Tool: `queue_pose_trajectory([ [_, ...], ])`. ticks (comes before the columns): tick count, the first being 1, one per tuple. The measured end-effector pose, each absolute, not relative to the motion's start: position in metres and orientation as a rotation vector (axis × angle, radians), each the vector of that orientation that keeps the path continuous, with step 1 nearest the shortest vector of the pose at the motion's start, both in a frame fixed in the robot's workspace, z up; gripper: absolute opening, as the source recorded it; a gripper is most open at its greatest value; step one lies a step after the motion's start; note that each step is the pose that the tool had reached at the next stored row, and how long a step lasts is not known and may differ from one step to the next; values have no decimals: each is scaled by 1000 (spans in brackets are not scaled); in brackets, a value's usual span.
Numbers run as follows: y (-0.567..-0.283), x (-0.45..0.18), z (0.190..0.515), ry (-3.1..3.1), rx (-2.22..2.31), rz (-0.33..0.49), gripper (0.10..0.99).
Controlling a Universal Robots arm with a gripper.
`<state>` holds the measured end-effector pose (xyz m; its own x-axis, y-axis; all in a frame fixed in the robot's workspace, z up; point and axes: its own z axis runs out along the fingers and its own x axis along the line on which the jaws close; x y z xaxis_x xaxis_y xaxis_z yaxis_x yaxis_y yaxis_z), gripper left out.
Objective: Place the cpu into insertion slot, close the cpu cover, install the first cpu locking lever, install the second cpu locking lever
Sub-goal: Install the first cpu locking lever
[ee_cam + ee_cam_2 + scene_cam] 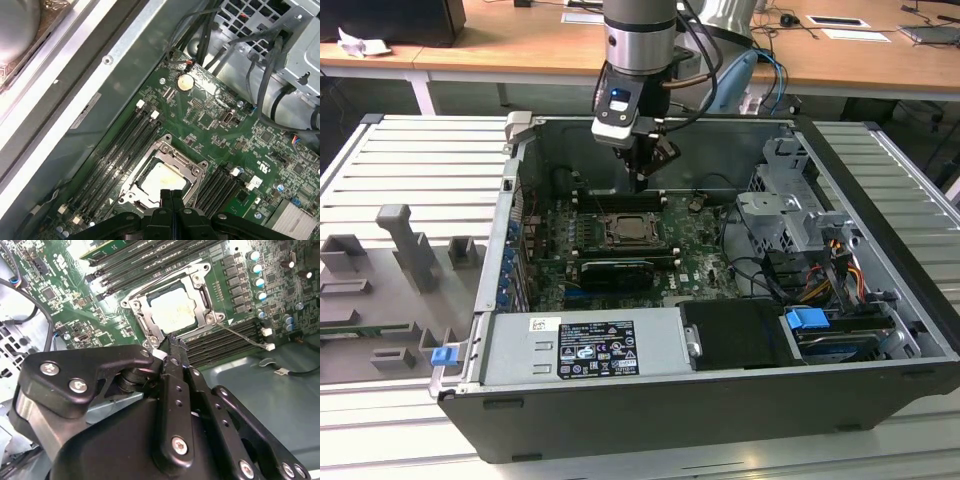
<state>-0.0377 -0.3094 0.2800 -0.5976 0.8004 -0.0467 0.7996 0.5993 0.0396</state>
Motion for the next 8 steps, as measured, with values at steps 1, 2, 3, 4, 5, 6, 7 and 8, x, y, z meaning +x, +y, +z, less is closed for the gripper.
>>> queue_pose_trajectory([
  [1, -309, -38, 280, 2761, 1370, 23, 106],
  [2, -309, -38, 280, 2769, 1354, 23, 106],
  [3, -309, -38, 280, 2774, 1343, 24, 106],
  [4, -309, -38, 280, 2783, 1326, 24, 106],
  [5, -309, -38, 280, 2787, 1316, 25, 106],
  [6, -309, -38, 280, 2792, 1306, 25, 106],
  [7, -309, -38, 280, 2799, 1290, 26, 106],
  [8, -309, -38, 280, 2802, 1285, 26, 106],
])
